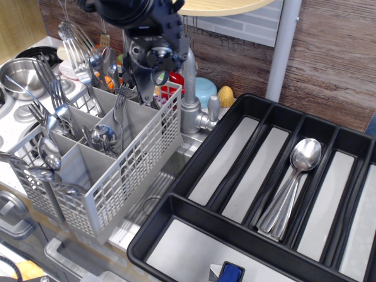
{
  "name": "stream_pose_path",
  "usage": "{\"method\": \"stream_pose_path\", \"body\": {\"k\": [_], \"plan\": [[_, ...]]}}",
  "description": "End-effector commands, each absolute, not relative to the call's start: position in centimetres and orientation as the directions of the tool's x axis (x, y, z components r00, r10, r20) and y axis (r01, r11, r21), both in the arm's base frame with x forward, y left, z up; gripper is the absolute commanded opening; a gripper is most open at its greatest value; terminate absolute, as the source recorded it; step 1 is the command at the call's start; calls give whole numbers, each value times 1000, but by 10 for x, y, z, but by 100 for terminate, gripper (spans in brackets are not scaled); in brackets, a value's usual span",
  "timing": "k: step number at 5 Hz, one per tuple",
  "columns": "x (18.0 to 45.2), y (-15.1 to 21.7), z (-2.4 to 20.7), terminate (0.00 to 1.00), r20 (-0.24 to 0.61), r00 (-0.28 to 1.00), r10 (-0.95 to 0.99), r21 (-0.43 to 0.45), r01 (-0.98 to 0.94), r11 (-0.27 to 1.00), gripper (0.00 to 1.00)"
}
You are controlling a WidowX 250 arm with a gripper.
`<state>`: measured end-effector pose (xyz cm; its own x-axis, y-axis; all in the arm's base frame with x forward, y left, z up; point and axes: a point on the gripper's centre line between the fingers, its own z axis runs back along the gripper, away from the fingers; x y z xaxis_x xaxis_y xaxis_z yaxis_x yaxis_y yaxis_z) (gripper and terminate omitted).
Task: Put big spoon from basket to tray
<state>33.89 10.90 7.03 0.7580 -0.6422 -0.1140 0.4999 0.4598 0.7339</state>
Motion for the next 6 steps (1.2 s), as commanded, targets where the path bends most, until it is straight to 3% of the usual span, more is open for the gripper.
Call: {"method": "stream_pose_path", "body": {"k": [1, 2, 3, 4, 5, 6], "plan": [[341, 94, 149, 0, -216, 764, -608, 817, 483, 316, 0], [334, 72, 181, 0, -246, 766, -594, 826, 486, 285, 0], [329, 47, 200, 0, -128, 790, -599, 803, 437, 405, 0], [326, 6, 202, 0, 61, 830, -555, 738, 337, 585, 0], [329, -21, 205, 0, 73, 829, -555, 716, 344, 607, 0], [333, -34, 195, 0, 61, 861, -504, 608, 368, 703, 0]]}}
